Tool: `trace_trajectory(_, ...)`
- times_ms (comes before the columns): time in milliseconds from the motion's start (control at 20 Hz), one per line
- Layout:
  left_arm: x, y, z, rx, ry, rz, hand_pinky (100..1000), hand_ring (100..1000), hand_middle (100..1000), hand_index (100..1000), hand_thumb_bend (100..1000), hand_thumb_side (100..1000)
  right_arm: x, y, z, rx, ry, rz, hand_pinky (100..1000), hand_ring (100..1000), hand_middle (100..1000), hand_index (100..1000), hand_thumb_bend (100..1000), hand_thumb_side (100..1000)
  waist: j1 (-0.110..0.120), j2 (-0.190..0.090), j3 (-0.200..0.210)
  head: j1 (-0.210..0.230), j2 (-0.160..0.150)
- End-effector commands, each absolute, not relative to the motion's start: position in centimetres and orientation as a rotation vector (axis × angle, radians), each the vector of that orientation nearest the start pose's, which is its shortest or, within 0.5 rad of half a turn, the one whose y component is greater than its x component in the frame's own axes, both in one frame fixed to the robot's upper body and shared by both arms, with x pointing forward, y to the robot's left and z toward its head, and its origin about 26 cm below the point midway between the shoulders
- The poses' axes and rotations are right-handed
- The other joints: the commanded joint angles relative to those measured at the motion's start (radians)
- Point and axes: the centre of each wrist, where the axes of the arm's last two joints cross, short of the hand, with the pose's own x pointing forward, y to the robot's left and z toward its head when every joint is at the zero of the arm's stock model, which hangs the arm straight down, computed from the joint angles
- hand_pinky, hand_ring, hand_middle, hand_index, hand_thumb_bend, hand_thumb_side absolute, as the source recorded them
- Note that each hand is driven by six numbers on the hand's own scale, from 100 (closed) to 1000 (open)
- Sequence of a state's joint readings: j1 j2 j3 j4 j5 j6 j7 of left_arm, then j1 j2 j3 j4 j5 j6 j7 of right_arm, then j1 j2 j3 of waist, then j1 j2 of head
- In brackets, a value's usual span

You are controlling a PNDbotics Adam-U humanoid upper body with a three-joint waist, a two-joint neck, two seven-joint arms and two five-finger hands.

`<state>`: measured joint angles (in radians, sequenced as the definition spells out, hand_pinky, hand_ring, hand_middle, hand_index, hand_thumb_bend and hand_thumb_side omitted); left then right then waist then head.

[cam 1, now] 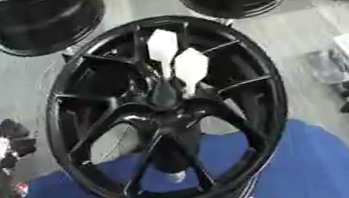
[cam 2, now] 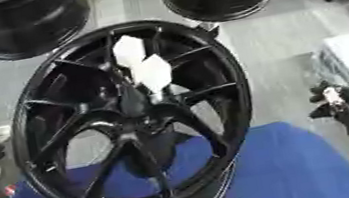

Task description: Pull the pin out of the wheel hub.

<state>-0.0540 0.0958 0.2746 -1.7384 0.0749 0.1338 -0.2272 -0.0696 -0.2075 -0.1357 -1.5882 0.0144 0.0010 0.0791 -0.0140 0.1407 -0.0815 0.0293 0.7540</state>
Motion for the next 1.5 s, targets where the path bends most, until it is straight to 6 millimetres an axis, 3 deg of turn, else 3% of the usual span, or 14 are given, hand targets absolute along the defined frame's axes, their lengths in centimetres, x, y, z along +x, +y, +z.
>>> trace_trajectory(50,27.9,32.9,6.5,0.047,-1.7,-0.017,687,618,586,692,496,593,29.3,-32.8,3.8,-0.234,-1.674,0.158,644,503,581,703,100,751,0.0,-0.017,0.0,0.0,0.001)
trace_trajectory(350,27.8,33.0,6.4,0.049,-1.696,-0.019,687,618,586,692,496,593,30.0,-34.3,5.6,-0.308,-1.724,0.172,647,505,587,710,100,712,-0.004,-0.02,0.002,0.001,0.006)
trace_trajectory(700,27.8,33.0,6.4,0.049,-1.696,-0.019,687,618,586,692,496,593,30.1,-34.4,5.8,-0.316,-1.729,0.173,647,505,587,710,100,712,-0.004,-0.02,0.003,0.001,0.006)
trace_trajectory(750,27.8,33.0,6.4,0.047,-1.691,-0.025,687,619,586,692,497,594,30.2,-34.3,6.1,-0.316,-1.74,0.188,684,538,648,779,100,505,-0.009,-0.025,0.008,-0.005,0.008)
trace_trajectory(900,27.3,33.3,5.7,0.051,-1.649,-0.067,688,619,586,692,497,594,31.6,-32.9,10.2,-0.318,-1.88,0.394,699,556,682,807,100,389,-0.043,-0.064,0.041,-0.022,0.015)
trace_trajectory(1200,27.3,33.4,5.8,0.057,-1.653,-0.072,688,619,586,693,496,594,32.6,-28.7,19.6,-0.357,-2.161,0.955,718,583,729,842,100,330,-0.043,-0.059,0.04,-0.023,0.016)
trace_trajectory(1500,27.5,33.1,5.8,0.043,-1.659,-0.077,688,619,586,693,496,594,34.6,-28.1,23.0,-0.42,-2.117,1.369,725,602,757,862,100,384,-0.036,-0.051,0.054,-0.034,0.016)
